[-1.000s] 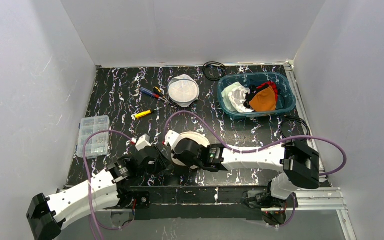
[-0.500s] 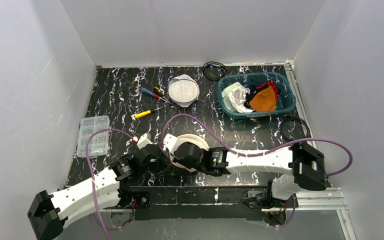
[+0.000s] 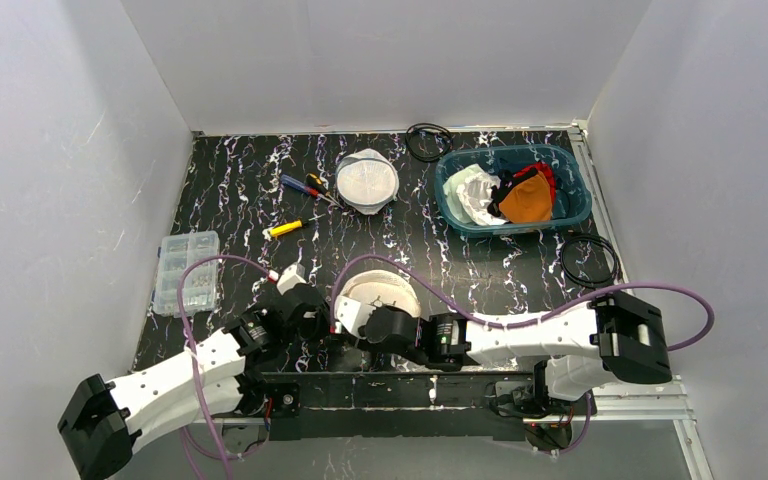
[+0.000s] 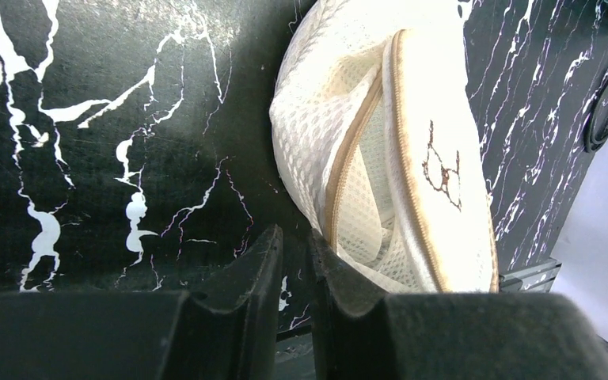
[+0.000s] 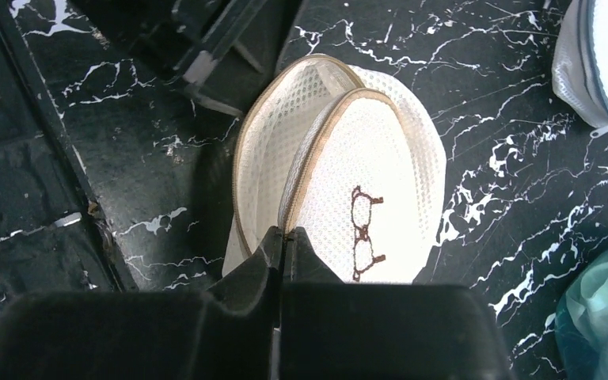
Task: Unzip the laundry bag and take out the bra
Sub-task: Close the laundry bag at the center of the board.
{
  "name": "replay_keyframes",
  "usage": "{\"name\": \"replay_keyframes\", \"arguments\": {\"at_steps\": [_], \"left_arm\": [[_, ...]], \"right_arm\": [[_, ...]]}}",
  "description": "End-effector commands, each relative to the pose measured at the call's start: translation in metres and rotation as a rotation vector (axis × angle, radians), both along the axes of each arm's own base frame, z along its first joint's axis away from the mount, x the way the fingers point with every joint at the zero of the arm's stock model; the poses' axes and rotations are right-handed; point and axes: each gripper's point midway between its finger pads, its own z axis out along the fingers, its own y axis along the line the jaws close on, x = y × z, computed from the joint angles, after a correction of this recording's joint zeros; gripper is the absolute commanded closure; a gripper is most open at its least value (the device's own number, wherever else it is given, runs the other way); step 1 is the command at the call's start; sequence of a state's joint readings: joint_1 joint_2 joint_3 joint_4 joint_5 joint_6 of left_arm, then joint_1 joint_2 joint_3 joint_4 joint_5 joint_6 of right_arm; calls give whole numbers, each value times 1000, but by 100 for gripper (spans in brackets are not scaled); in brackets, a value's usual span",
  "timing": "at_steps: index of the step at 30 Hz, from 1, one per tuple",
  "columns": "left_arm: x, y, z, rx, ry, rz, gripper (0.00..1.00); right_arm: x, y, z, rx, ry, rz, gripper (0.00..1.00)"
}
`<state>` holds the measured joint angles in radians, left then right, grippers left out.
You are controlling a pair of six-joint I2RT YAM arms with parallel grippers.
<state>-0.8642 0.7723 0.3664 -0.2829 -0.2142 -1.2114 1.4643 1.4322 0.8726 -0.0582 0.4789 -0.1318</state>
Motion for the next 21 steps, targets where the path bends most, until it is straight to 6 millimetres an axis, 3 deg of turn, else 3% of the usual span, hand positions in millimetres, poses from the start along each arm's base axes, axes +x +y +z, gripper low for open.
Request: {"name": "replay_keyframes", "arguments": {"at_steps": [1, 9, 10, 15, 21], "left_arm": [[4, -7, 10, -21, -11, -12, 84], [-2, 0, 4, -13, 7, -9, 85], [-3, 2, 3, -9, 8, -8, 84], [-10, 14, 7, -1, -2, 4, 73], [-17, 31, 27, 20, -44, -6, 53]], "right_arm": [[-7, 10, 10, 55, -37, 53, 99], [-11, 20, -8, 36, -40, 60, 99], [-13, 23, -11, 32, -34, 64, 94], [-20, 29, -8, 56, -4, 54, 51], [-18, 21, 24, 138, 31, -16, 28]]}}
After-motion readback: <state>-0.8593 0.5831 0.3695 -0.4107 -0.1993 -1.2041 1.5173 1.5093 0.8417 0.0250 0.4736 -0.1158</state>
